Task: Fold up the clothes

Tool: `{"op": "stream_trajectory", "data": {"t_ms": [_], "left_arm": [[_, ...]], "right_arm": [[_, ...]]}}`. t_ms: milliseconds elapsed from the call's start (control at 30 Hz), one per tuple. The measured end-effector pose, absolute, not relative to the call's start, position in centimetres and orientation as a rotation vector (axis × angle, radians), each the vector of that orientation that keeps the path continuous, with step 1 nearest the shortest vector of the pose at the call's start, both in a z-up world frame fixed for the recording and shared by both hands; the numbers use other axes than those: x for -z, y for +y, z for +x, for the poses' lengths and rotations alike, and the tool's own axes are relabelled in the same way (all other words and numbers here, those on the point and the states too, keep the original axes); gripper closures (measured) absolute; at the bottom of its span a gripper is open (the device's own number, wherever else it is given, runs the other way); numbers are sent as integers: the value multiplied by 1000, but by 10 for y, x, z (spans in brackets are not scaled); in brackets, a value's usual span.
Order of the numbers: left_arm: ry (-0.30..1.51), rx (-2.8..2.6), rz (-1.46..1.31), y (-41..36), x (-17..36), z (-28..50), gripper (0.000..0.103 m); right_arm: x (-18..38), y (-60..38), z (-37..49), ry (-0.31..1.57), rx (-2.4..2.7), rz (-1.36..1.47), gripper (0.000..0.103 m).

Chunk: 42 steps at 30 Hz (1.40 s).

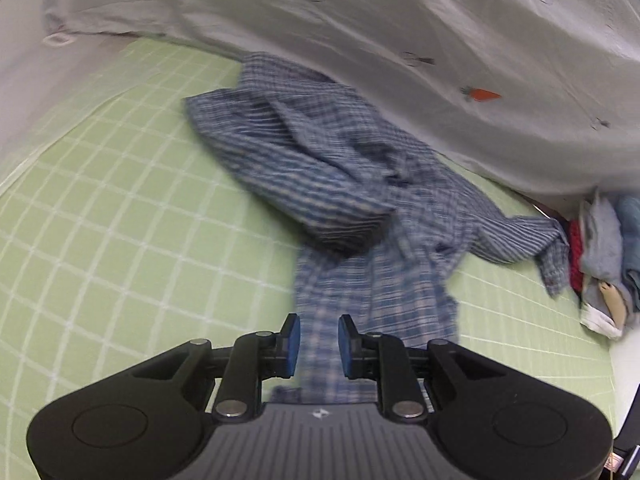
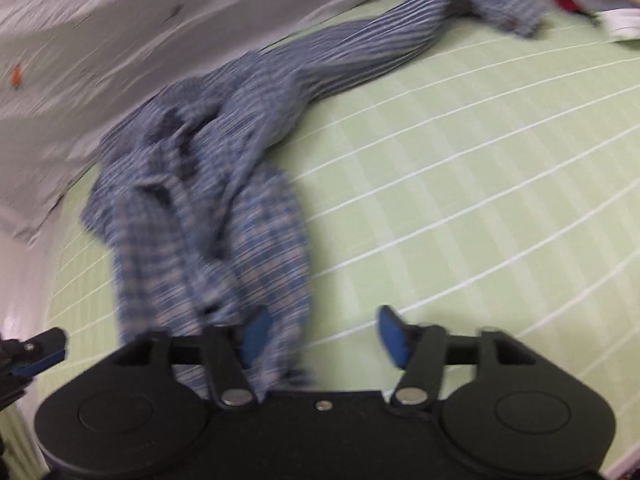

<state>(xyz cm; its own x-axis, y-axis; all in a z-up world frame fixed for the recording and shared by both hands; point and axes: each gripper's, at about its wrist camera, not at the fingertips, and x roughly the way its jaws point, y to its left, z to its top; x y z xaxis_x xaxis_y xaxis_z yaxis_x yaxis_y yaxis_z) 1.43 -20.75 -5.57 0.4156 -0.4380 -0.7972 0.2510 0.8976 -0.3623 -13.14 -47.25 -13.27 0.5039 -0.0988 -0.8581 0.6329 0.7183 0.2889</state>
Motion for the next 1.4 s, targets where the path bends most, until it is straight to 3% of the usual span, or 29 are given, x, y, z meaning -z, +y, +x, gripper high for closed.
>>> {"op": "stream_trajectory", "data": {"t_ms": [133, 433, 533, 700, 733, 767, 800, 1233, 1400], "left_arm": [[1045, 518, -163, -255, 56, 15, 81], [1114, 546, -71, -329, 86, 32, 81], [1139, 528, -63, -334, 95, 36, 75], [1130, 545, 1, -336, 103, 34, 80], [1121, 543, 7, -334, 102, 33, 86], [1113, 541, 12, -331, 100, 33, 98], [1103, 543, 6, -327, 97, 32, 101], [913, 554, -180, -218, 13, 29, 103], [882, 441, -176, -154, 5, 39, 103]], "right_arm": [[130, -514, -150, 926, 614, 641, 1], [137, -591, -150, 866, 739, 710, 0], [141, -601, -148, 879, 740, 709, 0], [154, -596, -144, 929, 713, 723, 0], [157, -593, -143, 941, 705, 722, 0], [159, -591, -143, 952, 697, 720, 0], [159, -588, -143, 958, 690, 715, 0], [151, -556, -157, 965, 698, 715, 0], [151, -528, -153, 981, 677, 705, 0]]}}
